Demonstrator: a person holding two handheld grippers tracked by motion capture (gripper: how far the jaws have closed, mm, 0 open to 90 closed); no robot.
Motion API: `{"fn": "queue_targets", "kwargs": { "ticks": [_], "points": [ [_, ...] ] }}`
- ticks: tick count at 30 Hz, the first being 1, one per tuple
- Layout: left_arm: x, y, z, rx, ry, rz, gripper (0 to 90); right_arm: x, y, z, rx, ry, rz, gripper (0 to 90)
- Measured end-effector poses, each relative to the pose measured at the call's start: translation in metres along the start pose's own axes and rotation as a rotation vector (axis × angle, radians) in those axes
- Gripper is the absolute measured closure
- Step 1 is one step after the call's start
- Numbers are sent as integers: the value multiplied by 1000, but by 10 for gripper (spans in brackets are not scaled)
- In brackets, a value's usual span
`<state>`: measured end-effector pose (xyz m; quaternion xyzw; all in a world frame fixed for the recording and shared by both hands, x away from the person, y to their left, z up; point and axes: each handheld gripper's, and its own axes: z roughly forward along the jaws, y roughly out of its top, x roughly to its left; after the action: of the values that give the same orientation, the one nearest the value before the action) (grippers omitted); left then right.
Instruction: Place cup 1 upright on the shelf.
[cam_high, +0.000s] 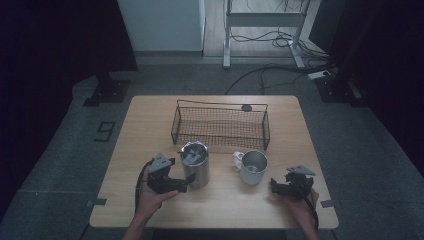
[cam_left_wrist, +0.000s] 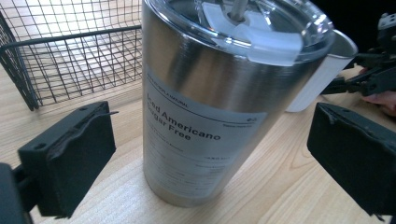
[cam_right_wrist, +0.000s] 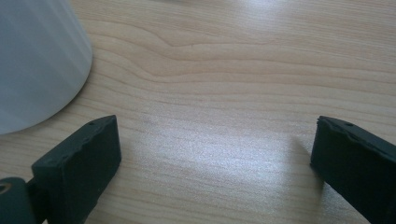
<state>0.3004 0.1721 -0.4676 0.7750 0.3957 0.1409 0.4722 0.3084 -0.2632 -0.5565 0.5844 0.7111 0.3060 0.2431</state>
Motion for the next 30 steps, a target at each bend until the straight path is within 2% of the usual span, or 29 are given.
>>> {"fn": "queue_targets", "kwargs": {
  "ticks": [16,30],
  "points": [
    [-4,6,20,-5,7,19,1,0,0,0,0,0,0,14],
    [-10,14,40,-17,43,30,0,0,0,0,0,0,0,14]
  ]
}}
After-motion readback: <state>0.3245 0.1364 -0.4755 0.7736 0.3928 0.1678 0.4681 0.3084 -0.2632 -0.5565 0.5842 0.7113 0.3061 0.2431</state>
